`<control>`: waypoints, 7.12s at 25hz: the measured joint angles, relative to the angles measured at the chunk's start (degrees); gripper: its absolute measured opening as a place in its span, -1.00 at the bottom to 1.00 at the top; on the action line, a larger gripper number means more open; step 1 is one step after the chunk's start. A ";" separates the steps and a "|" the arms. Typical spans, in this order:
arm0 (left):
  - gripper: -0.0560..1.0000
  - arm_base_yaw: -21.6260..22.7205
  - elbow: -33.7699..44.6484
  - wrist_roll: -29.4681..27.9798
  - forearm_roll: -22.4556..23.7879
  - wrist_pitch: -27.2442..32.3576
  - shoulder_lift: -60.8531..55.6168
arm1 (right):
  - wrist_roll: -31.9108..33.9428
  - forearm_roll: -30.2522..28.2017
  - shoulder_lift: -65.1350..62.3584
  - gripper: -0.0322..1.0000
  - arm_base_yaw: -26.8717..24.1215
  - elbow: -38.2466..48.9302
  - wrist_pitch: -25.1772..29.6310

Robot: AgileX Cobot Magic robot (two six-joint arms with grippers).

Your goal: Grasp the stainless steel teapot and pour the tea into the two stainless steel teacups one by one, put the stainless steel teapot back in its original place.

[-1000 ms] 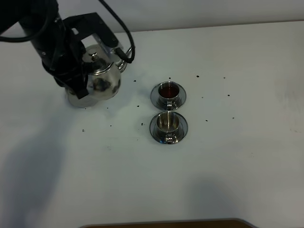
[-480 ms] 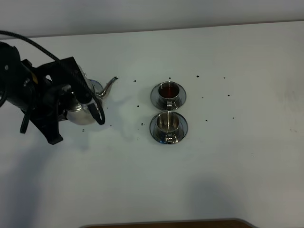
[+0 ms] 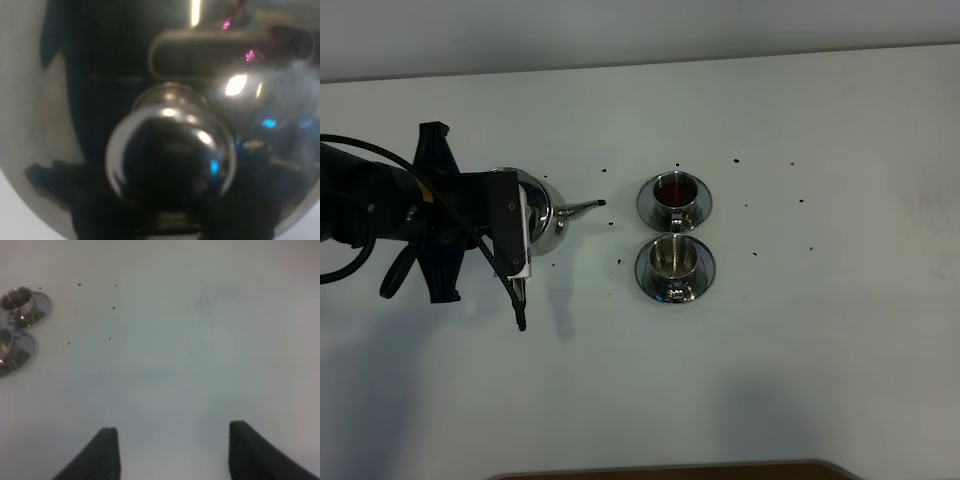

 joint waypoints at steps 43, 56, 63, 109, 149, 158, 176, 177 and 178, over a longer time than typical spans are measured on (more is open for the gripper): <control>-0.44 -3.46 0.40 33.65 -1.50 -37.72 13.90 | 0.00 0.00 0.00 -0.01 0.00 0.00 0.00; -0.44 -6.04 0.40 42.60 -9.96 -42.51 16.54 | 0.00 0.00 0.00 -0.01 0.00 0.00 0.00; -0.44 -7.05 0.40 49.71 -13.00 -45.67 16.54 | 0.00 0.00 0.00 -0.01 0.00 0.00 0.00; -0.44 -6.80 0.40 51.62 -4.01 -53.60 16.58 | 0.00 0.00 0.00 -0.01 0.00 0.00 0.00; -0.44 -5.15 -0.21 51.62 3.62 -56.15 16.58 | 0.00 0.00 0.00 -0.01 0.00 0.00 0.00; -0.44 -5.15 -0.33 51.62 4.18 -56.51 16.58 | 0.00 0.00 0.00 -0.01 0.00 0.00 0.00; -0.44 -4.95 -1.38 51.62 7.30 -57.07 16.60 | 0.00 0.00 0.00 -0.01 0.00 0.00 0.00; -0.44 -4.76 -1.38 51.62 7.30 -57.21 16.60 | 0.00 0.00 0.00 -0.01 0.00 0.00 0.00; -0.44 -4.62 -1.41 51.62 7.30 -57.26 16.60 | 0.00 0.00 0.00 -0.01 0.00 0.00 0.00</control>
